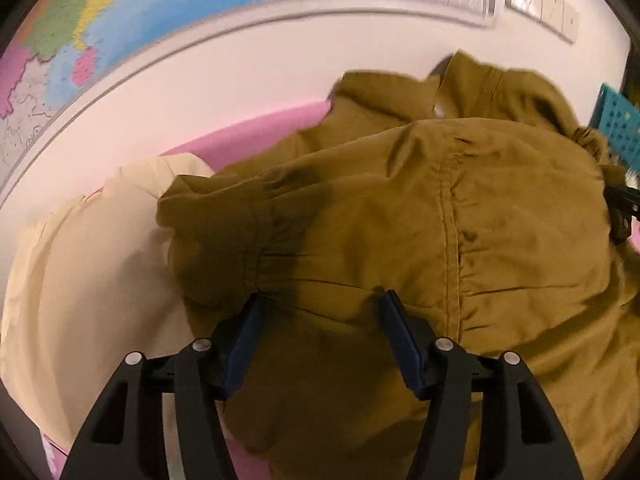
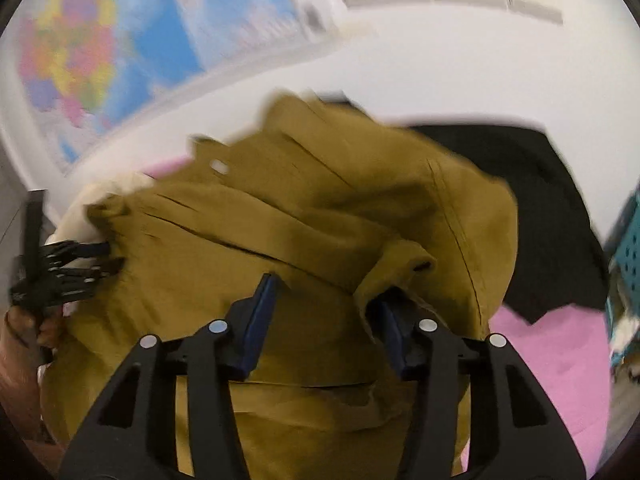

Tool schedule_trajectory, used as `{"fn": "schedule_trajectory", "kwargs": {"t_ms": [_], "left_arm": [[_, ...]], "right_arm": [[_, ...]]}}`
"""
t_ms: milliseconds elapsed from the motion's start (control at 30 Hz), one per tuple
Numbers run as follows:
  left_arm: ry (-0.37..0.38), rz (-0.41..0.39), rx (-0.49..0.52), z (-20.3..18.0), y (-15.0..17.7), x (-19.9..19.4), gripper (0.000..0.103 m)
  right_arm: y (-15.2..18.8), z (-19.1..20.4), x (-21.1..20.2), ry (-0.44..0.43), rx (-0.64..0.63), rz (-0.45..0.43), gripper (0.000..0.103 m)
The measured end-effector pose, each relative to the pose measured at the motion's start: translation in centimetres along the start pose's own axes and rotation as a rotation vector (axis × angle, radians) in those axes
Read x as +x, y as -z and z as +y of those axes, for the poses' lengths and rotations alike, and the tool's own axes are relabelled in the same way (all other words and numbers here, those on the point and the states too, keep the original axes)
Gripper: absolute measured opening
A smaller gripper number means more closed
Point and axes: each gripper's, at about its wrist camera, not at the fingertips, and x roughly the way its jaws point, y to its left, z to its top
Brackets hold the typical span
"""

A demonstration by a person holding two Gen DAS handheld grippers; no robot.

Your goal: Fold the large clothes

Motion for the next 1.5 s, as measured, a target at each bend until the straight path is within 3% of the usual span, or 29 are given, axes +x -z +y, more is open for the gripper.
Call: {"fn": "schedule_trajectory", "kwargs": {"t_ms": [67,233,300,433,500,567,667,767,933,1067,1233,1500], "left_arm": [[-0.016,-0.007,0.008,-0.1,0.2,-0.6,0.06],[-0.005,-0.062,-0.02,1.2,1.6,-3.7,0.06],[0.029,-0.078,-0.032,1.8,2.6,-4.8,0.06],[0.092,-0.093,-0.057,2.0,5.5,-5.9,0.06],[0.115,-0.104,-0.084,2.6,6.8,-6.4,0.06],[0.13,-0.12,-0.114,3.4,8.0,-7.3,0.06],[0.148,-0.157,-0.173,5.3,10.0,-9.5,0.063],[0.16,-0.167,-0.208,7.0,11.8,-10.9,0.066],[0.258,-0.14,-0.251,7.7,15.4,-11.8,0.069],[0.329,-0.08,-0.27,7.3,18.3,-10.9,0.069],[0.379,-0.038,-0.288,6.5,21.5,-10.3,0.069],[0.444,-0.015,-0.249,5.0,23.5,-11.0,0.073]], "right_arm": [[0.1,-1.2,0.4,0.036,0.058,0.018,0.041],[0.9,-2.4,-6.4,0.04,0.131,-0.172,0.05],[1.4,-2.2,-8.0,-0.037,0.128,-0.198,0.051],[2.8,0.4,-5.9,-0.05,-0.005,-0.079,0.053],[3.5,-0.2,-3.6,-0.017,0.022,0.002,0.052],[3.8,-1.8,-1.6,-0.017,0.088,0.048,0.045],[3.8,-2.7,-2.1,-0.053,0.142,0.036,0.043],[4.2,-2.6,-4.9,-0.067,0.136,-0.025,0.06],[7.1,-3.2,-10.4,-0.158,0.157,-0.089,0.065],[10.7,-4.7,-14.0,-0.144,0.178,-0.107,0.073],[14.8,-6.7,-17.2,-0.11,0.232,-0.125,0.076],[20.6,-8.4,-16.8,-0.142,0.294,-0.006,0.083]]}}
